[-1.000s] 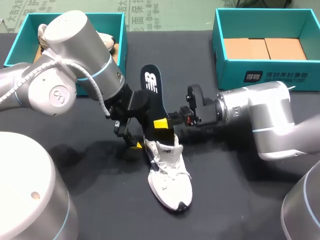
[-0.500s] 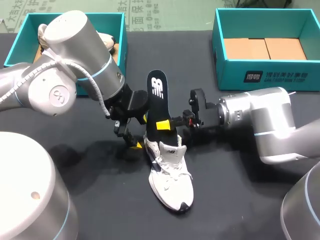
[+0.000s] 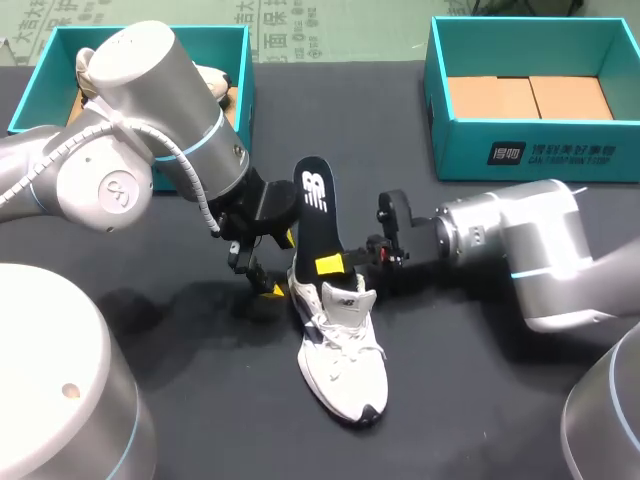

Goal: Take the shoe out of the shoebox, open the shoe tongue, remove and reinsert the insole, then place the shoe into the shoebox

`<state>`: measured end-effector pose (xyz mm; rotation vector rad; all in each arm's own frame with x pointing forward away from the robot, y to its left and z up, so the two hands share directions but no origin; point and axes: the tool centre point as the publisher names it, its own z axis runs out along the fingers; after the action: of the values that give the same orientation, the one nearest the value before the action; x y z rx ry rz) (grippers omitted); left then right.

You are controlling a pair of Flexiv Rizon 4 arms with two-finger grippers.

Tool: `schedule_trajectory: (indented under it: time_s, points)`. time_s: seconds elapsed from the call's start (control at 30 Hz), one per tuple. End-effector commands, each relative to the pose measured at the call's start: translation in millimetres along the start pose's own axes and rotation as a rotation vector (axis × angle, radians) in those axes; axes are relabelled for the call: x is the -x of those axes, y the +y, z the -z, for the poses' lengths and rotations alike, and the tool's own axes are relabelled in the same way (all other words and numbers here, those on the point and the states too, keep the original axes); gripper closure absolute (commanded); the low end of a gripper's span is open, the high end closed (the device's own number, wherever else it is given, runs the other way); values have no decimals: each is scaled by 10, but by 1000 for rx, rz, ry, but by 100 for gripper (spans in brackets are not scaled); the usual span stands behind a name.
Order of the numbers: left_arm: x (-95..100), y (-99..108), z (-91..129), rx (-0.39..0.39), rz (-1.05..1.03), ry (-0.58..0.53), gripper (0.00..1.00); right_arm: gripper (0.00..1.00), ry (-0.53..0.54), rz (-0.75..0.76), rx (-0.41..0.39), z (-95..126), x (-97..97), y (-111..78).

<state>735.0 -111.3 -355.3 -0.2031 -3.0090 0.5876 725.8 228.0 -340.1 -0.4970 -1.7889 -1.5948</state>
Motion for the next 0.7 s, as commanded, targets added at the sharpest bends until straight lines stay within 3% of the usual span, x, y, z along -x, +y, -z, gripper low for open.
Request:
schedule_trajectory:
  time_s: [0.03, 0.23, 0.27, 0.3, 0.37, 0.7]
  points:
    - [-1, -1, -9, 1, 0, -1, 0, 100, 25, -18, -6, -19, 104, -147]
    - [-1, -1, -9, 1, 0, -1, 0, 100, 17, -9, 3, -36, 65, -159]
    - [-1, -1, -9, 1, 0, -1, 0, 80, 16, 1, 1, -39, 48, -141]
    - [-1, -1, -9, 1, 0, -1, 0, 71, 13, 8, -1, -44, 33, -122]
    - [-1, -1, -9, 1, 0, -1, 0, 66, 11, 21, -10, -53, 11, -85]
    - [-1, -1, -9, 1, 0, -1, 0, 69, 8, 55, -47, -88, -51, 18]
